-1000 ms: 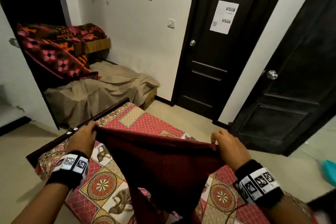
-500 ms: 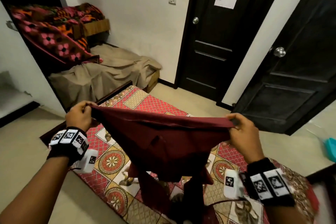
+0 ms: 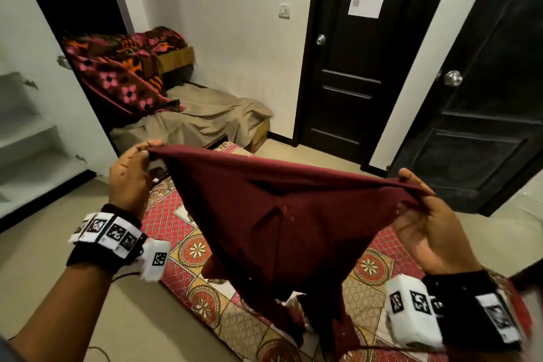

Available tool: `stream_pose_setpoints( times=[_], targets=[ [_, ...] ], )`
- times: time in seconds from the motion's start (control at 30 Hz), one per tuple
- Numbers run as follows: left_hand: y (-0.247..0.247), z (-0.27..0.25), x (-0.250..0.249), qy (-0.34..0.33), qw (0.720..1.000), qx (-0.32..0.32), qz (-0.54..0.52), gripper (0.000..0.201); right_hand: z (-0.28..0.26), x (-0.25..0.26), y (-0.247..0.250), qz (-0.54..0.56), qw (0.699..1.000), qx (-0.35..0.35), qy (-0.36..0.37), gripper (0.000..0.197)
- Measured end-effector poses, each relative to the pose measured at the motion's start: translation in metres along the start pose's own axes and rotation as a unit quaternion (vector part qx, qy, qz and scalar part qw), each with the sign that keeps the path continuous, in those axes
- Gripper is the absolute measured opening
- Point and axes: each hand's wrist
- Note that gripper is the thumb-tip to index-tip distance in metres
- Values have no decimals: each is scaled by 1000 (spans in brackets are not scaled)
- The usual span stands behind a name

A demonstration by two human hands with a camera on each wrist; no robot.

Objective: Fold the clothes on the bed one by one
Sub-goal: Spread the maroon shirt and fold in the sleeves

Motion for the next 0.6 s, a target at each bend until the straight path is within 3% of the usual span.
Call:
stream_pose_setpoints(
  times=[0.13, 0.27, 0.33, 0.43, 0.53, 0.6],
  targets=[
    [8, 5, -39, -51, 996, 64, -27, 32, -17, 37, 7, -34, 990, 95, 99, 27],
    [9, 41, -49, -128, 988, 83, 29, 46, -4, 64, 11, -84, 964, 196, 161, 52],
    [1, 57, -51, -168, 979, 29, 108, 46, 4, 61, 6, -143, 943, 208, 218, 54],
    [-21, 78, -33, -193, 975, 36, 101, 19, 29, 48, -3, -224, 936, 115, 247, 39],
    [-50, 111, 4, -211, 971, 44, 99, 21, 80, 29, -8, -302, 914, -14, 270, 35],
    [-67, 137, 26, -181, 979, 41, 87, 21, 117, 17, -9, -307, 907, -71, 281, 28]
  ],
)
Point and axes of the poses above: each hand's wrist, its own z-axis towards the middle knuckle, its own y-axis out of the back of the hand, x = y × z, and after that the axes turned 10 degrees about -z, right-handed
